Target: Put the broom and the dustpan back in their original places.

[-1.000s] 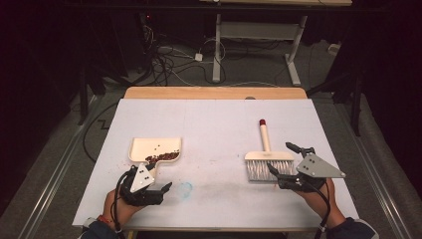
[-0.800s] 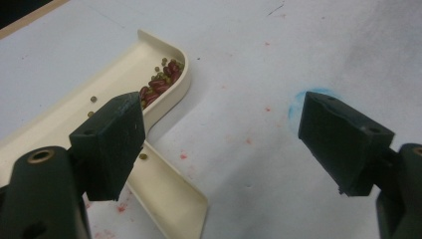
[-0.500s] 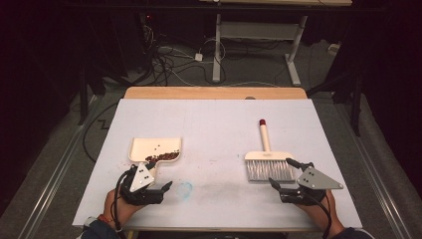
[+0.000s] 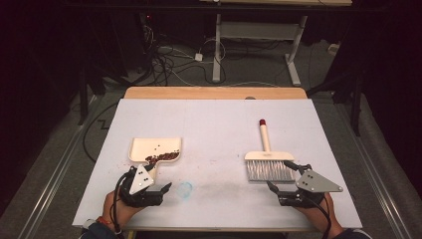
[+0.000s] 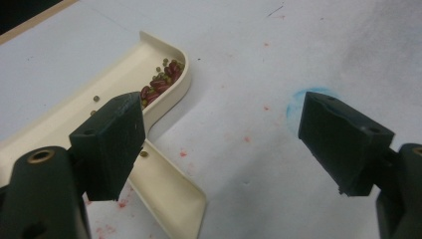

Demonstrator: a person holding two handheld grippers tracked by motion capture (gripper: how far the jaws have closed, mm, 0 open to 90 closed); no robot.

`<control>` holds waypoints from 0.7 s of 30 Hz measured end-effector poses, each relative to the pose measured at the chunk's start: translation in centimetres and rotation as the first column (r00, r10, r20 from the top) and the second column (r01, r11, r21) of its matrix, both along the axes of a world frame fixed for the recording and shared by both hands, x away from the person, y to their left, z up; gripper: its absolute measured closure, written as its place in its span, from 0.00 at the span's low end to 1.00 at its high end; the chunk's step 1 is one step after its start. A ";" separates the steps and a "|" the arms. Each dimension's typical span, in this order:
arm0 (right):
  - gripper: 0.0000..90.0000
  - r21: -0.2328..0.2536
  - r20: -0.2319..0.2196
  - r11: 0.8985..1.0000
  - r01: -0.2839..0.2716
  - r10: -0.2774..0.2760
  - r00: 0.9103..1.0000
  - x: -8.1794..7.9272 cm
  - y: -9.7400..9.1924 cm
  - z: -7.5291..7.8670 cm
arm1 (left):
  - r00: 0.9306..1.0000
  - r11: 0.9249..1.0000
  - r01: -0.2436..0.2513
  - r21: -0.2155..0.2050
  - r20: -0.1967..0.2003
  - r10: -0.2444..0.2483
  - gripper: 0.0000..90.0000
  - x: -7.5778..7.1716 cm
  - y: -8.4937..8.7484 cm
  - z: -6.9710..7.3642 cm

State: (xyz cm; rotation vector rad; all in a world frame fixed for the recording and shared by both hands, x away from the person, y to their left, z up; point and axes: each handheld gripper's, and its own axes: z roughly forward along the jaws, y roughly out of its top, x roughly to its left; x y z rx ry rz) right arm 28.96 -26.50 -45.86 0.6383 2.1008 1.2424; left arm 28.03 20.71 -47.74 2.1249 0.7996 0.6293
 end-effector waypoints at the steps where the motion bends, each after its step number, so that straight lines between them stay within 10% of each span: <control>1: 0.19 -0.001 0.001 1.000 -0.009 0.009 1.000 -0.1 0.1 0.0 | 1.000 1.000 0.006 0.008 0.017 -0.007 0.20 0.0 0.0 0.1; 21: 0.19 0.030 0.055 1.000 0.003 -0.005 0.998 -0.4 0.0 1.1 | 1.000 1.000 0.015 0.020 0.022 -0.015 0.20 -0.7 0.0 0.1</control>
